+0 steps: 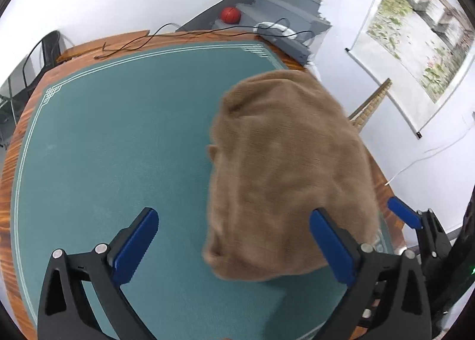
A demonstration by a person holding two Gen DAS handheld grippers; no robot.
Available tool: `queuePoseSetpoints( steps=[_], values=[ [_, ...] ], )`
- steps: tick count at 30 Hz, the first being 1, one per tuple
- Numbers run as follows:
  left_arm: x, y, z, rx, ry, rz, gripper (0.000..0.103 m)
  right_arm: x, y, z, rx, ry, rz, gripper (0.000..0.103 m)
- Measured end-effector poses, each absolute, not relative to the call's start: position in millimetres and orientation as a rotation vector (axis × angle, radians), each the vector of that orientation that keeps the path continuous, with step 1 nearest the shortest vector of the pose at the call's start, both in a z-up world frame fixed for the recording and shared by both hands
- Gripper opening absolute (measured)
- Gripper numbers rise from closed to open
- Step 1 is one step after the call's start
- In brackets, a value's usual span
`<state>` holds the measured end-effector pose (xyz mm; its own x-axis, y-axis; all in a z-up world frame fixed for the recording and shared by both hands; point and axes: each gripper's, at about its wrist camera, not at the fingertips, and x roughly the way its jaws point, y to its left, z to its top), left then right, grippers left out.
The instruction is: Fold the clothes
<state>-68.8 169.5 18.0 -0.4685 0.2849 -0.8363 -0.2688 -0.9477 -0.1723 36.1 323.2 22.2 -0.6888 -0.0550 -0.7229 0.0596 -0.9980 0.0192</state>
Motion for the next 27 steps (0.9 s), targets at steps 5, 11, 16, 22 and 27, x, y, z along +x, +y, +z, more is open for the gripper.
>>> queuePoseSetpoints(
  steps=[5,11,16,22,27],
  values=[
    [-43,200,33,-1.336,-0.001,2.472,0.102,75,358,44,1.268,-0.087,-2.88,0.102],
    [-18,228,53,-1.241,0.111,2.565,0.102,98,385,71,1.229,-0.163,-2.949,0.102],
    [-5,237,61,-1.207,0.174,2.612,0.102,101,385,82,1.194,-0.131,-2.967,0.102],
    [-5,227,61,-1.232,0.169,2.642,0.102,92,373,78,1.216,-0.091,-2.947,0.102],
    [-9,215,60,-1.263,0.133,2.67,0.102,86,372,75,1.231,-0.098,-2.939,0.102]
  ],
)
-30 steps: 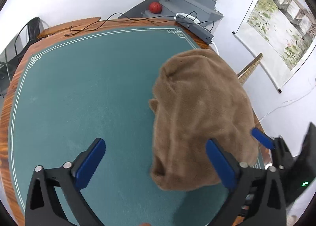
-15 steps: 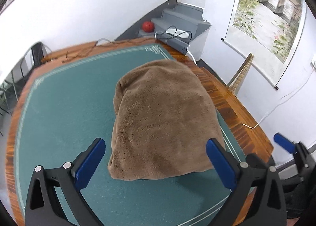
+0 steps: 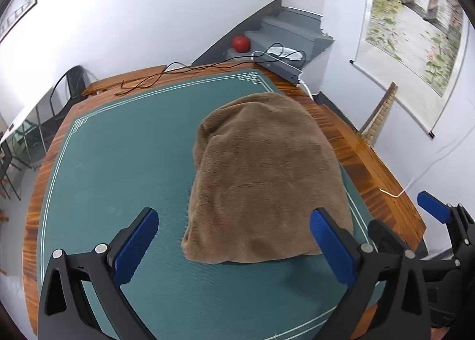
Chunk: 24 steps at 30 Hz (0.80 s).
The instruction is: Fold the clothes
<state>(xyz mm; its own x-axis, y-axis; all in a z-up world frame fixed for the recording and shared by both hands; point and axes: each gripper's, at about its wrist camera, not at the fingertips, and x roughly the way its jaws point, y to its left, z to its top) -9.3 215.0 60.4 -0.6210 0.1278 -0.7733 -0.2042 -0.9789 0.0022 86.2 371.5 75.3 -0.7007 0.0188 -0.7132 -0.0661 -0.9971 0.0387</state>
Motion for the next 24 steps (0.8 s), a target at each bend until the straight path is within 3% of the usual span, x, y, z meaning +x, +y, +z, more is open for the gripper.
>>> queuePoseSetpoints(
  steps=[24],
  values=[
    [-6.2,204.3,57.2,-1.298,0.097,2.699,0.102,85.0,367.0,73.7,-1.219,0.089,2.859,0.102]
  ],
)
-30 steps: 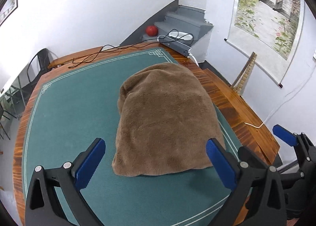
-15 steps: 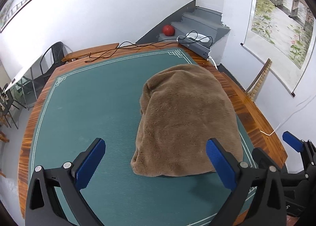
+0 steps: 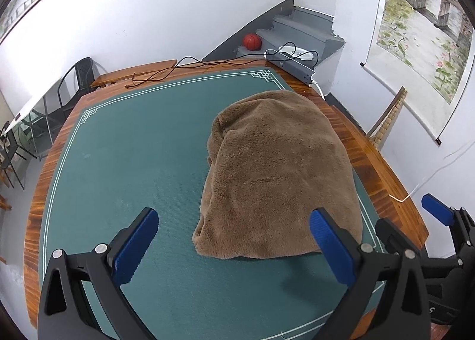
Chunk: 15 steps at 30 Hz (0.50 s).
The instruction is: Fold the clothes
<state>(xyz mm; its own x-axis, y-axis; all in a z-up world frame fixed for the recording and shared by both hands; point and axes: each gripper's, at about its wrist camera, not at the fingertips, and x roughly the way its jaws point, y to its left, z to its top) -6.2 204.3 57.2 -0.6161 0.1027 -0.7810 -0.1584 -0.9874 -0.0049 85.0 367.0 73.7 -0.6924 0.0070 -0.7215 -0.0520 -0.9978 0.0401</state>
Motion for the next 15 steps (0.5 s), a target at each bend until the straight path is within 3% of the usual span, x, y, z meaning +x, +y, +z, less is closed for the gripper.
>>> queuePoseSetpoints(
  steps=[15],
  values=[
    [-8.7,198.4,54.8,-1.334,0.064,2.683,0.102,83.7,360.1,71.5,-1.237,0.051,2.872,0.102]
  ],
)
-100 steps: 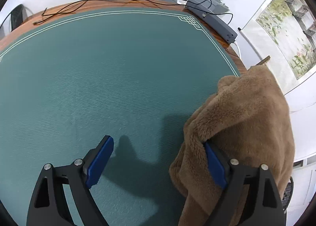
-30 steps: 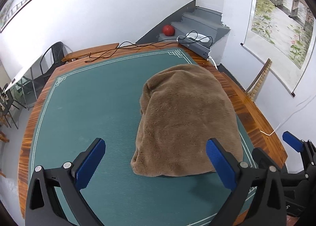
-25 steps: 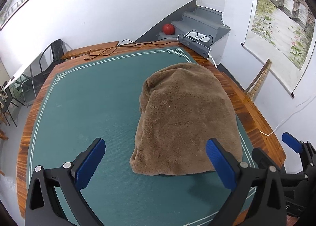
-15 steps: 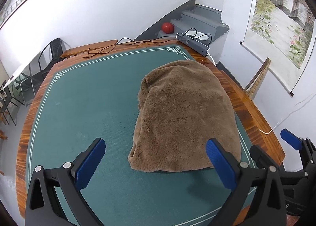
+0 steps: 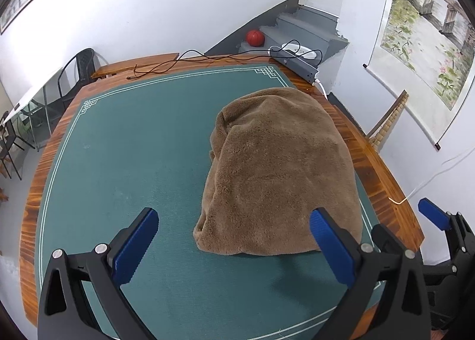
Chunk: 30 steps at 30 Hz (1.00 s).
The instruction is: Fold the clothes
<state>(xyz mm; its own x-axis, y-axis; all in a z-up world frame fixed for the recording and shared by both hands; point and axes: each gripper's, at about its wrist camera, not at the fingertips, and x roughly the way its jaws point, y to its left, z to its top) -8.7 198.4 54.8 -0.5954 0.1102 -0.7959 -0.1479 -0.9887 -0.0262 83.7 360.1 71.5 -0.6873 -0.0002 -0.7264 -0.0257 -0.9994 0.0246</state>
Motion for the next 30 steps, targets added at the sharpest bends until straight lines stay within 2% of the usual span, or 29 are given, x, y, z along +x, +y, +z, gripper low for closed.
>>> queuePoseSetpoints(
  steps=[30],
  values=[
    [-11,214,58,-1.322,0.118,2.662,0.102,82,376,74,-1.213,0.066,2.854,0.102]
  ],
)
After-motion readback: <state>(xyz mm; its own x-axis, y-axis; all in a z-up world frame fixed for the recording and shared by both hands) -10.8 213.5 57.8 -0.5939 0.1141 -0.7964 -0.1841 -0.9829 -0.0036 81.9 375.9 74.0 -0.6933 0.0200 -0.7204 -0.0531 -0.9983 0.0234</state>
